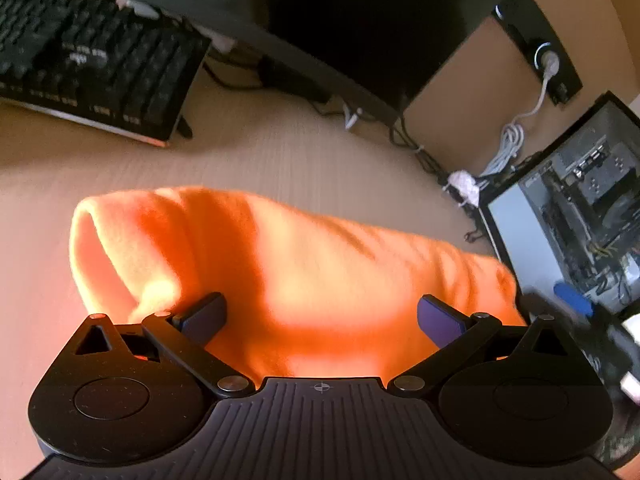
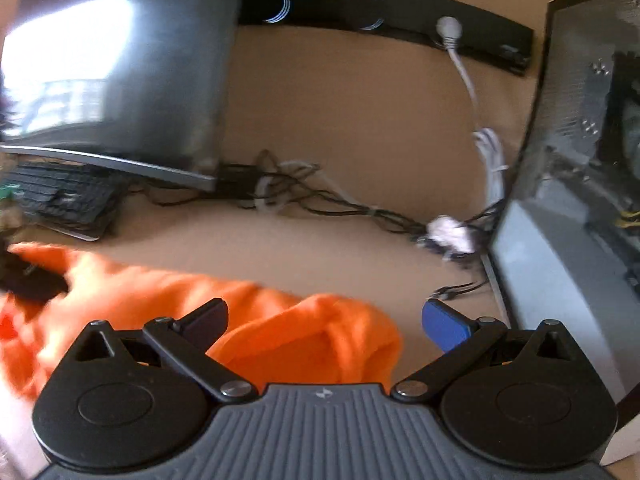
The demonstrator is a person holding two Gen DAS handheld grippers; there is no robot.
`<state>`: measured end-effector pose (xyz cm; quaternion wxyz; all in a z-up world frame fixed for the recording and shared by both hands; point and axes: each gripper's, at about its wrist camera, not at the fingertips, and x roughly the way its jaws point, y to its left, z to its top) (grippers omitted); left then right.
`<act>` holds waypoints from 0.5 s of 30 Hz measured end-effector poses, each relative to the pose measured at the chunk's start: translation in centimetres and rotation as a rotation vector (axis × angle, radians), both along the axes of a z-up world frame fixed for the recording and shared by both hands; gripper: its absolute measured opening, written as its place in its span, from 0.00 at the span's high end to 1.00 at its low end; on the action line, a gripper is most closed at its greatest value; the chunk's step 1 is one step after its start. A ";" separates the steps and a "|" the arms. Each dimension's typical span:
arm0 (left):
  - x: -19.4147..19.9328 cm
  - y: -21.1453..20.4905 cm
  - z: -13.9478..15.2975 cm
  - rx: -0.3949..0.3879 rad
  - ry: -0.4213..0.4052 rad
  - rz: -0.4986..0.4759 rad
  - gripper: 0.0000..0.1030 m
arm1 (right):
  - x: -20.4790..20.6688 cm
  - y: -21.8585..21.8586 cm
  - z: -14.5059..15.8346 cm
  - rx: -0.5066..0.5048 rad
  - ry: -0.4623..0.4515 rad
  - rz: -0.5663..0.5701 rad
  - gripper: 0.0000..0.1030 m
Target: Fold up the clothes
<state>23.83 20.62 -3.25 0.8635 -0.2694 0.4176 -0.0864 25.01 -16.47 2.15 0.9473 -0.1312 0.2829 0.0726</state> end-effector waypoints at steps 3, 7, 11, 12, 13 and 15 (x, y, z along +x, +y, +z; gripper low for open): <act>0.0 0.5 -0.9 -0.022 0.013 0.026 0.00 | 2.1 1.7 -5.3 -0.312 0.075 -0.071 0.00; -1.1 1.9 0.1 -0.065 -0.002 0.050 0.00 | 1.2 0.8 -6.2 -0.306 0.044 -0.078 0.00; -3.7 3.9 2.6 -0.080 -0.034 0.116 0.00 | -0.2 0.5 -3.1 -0.243 -0.007 -0.066 0.00; -4.4 4.6 2.9 -0.077 -0.040 0.147 0.00 | -0.4 0.4 -2.1 -0.208 -0.031 -0.056 0.00; -5.1 5.4 3.1 -0.061 -0.041 0.186 0.00 | -0.9 0.4 -1.1 -0.155 -0.053 -0.034 0.00; -5.9 6.5 3.2 0.020 -0.018 0.278 0.00 | -2.1 0.7 0.5 -0.038 -0.077 0.026 0.00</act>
